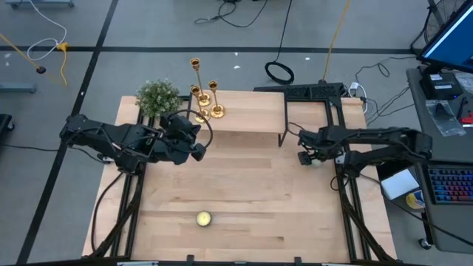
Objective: Pick & Place candle stick holders
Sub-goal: Put the blue scented candle on the shelf
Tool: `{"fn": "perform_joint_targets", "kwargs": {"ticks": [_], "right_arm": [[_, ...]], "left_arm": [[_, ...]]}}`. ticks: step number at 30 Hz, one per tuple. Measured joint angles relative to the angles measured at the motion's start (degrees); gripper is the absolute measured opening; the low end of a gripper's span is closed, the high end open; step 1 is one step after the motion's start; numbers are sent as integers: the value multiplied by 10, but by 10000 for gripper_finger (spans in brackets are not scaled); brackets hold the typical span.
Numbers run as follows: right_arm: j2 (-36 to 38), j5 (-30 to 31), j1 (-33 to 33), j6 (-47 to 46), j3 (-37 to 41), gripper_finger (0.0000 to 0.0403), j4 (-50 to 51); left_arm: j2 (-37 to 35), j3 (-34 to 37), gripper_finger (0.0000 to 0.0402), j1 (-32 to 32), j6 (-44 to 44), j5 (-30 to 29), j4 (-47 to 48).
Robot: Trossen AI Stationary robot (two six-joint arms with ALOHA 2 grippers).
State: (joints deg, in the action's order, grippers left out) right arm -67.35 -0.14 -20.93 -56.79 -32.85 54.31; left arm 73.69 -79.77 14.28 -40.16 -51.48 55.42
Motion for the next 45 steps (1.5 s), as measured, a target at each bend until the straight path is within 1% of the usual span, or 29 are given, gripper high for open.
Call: {"fn": "perform_joint_targets", "kwargs": {"ticks": [5,8,15,18,23,25,29,32,36,39,45], "right_arm": [[3,-20,0,-15,41,357,-60],[2,-24,0,-15,43,357,-63],[9,-14,0,-24,44,355,-66],[12,-12,0,-26,44,341,-66],[16,-12,0,-30,44,300,-63],[20,-12,0,-30,44,290,-62],[40,-12,0,-39,45,290,-60],[61,-27,0,-40,44,296,-54],[88,-50,0,-38,20,299,-36],[108,-63,0,-36,-5,293,-30],[141,-61,0,-32,-85,296,-2]], "left_arm": [[0,0,21,0,11,-2,0],[0,0,21,0,11,-6,0],[0,0,21,-1,7,-6,0],[0,0,21,-1,5,-6,0],[0,0,21,-1,5,-5,0],[0,0,21,-1,5,-5,-1],[0,0,21,-1,5,-5,-1],[0,0,21,-1,5,-5,-1],[0,0,21,-1,7,-5,-1],[0,0,21,-1,7,-4,-1],[0,0,21,-1,10,0,0]]}}
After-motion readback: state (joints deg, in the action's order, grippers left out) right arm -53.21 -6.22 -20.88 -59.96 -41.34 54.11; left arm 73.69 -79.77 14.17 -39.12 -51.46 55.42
